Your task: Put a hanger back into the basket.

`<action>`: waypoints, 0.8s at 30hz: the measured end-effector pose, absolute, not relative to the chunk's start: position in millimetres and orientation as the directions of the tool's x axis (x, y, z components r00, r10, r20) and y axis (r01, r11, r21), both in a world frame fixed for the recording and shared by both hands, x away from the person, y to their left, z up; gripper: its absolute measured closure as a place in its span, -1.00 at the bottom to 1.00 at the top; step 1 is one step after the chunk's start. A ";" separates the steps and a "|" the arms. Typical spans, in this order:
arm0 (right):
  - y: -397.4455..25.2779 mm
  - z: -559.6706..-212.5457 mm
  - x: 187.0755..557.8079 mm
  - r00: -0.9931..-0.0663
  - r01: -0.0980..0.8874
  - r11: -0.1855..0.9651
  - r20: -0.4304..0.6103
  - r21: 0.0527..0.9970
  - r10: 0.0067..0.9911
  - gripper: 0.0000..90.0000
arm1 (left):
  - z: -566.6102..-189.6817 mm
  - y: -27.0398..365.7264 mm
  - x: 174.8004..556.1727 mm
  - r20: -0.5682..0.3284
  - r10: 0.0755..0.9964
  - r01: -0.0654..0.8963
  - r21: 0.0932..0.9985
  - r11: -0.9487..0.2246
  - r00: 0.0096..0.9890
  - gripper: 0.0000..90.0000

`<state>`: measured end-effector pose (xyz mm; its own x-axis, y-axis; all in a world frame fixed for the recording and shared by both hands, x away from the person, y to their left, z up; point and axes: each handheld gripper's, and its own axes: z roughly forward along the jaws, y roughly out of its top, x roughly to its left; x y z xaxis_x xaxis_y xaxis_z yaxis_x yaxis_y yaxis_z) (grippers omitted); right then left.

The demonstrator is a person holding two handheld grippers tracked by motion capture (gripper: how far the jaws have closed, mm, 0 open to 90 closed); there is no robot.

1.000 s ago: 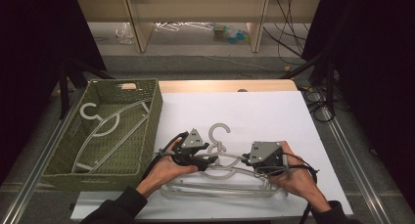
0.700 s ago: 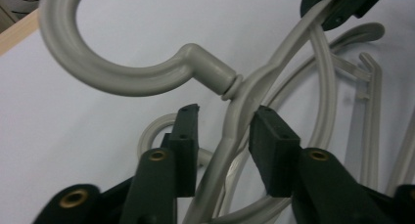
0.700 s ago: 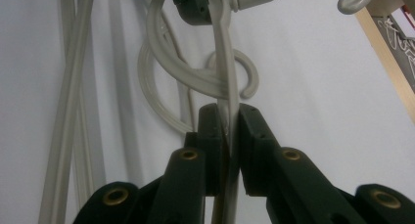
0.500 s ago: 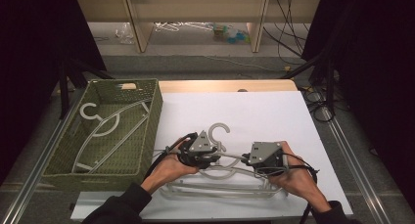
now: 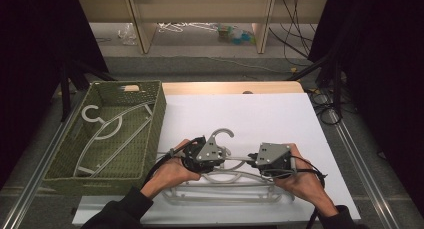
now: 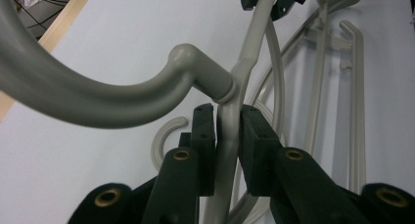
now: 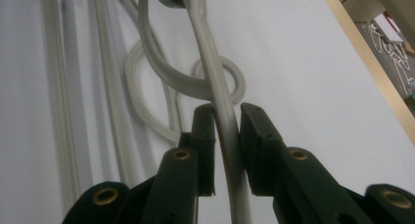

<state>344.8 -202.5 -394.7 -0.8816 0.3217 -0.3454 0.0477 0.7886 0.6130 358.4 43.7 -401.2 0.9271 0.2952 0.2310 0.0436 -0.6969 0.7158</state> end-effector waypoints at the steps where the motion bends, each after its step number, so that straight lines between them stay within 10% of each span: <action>1: -202.4 -394.9 344.7 -0.881 0.060 0.785 -0.337 0.617 0.333 0.64 | -400.9 43.7 358.6 0.232 0.296 0.044 0.715 -0.698 0.927 0.74; 8: -209.4 -384.0 348.7 -0.831 0.168 0.622 -0.230 0.765 0.506 0.05 | -394.2 49.0 366.9 0.240 0.349 0.072 0.725 -0.685 0.906 0.78; 24: -220.2 -374.1 341.2 -0.786 0.201 0.456 -0.135 0.867 0.603 -0.19 | -370.4 78.6 396.7 0.111 0.532 0.256 0.782 -0.568 0.839 0.78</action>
